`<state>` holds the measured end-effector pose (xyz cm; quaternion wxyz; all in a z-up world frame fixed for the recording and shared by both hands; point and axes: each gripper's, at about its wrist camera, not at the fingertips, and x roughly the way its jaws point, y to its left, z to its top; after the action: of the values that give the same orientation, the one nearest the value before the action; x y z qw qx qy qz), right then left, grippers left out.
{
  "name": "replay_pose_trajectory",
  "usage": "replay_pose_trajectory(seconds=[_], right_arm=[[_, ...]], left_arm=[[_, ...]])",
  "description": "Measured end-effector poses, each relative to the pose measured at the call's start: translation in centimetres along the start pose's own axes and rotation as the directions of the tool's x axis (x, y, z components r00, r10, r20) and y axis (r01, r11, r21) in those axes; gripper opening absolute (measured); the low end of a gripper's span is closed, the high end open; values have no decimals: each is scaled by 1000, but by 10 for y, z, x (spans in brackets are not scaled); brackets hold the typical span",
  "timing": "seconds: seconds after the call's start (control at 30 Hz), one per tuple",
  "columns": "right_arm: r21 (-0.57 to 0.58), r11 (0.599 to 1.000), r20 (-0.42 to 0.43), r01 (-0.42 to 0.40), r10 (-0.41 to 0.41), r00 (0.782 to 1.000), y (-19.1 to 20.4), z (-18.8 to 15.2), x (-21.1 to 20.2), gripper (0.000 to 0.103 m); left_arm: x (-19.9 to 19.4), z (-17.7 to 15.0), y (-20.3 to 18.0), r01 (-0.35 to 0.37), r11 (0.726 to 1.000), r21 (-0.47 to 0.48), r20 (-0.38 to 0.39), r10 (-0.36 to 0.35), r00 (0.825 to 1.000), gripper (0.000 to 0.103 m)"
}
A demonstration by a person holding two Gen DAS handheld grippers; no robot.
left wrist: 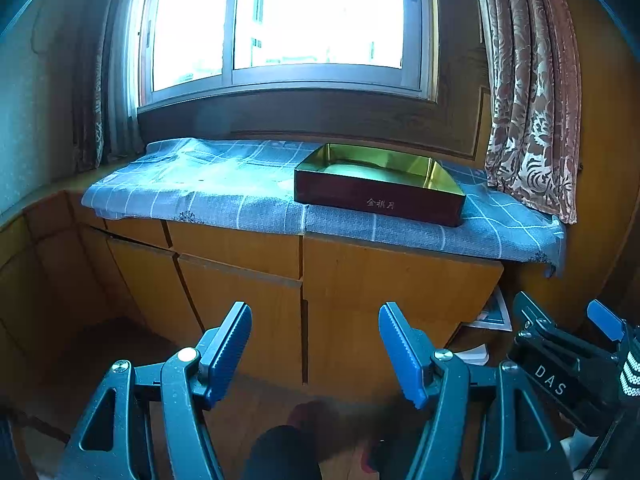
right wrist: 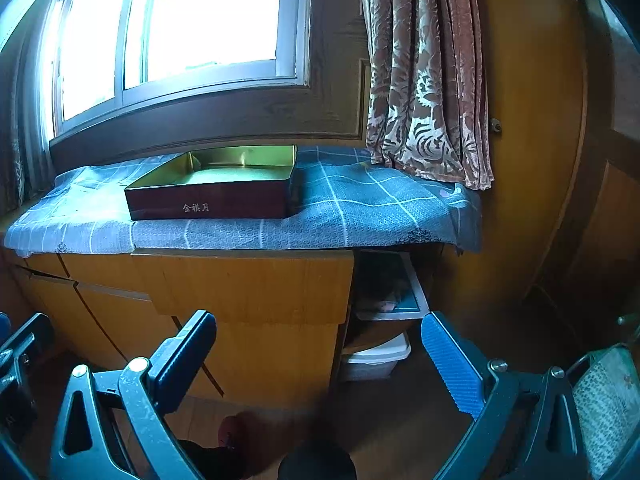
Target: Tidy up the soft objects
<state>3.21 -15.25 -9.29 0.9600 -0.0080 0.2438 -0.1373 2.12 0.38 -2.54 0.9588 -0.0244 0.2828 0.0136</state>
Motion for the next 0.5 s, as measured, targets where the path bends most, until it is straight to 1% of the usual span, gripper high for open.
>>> replay_pose_trajectory(seconds=[0.5], right_arm=[[-6,1000,-11,-4,4,1000,4,-1,4,103]], left_arm=[[3,0,1,-3,1000,-2,-8,3,1000,67]])
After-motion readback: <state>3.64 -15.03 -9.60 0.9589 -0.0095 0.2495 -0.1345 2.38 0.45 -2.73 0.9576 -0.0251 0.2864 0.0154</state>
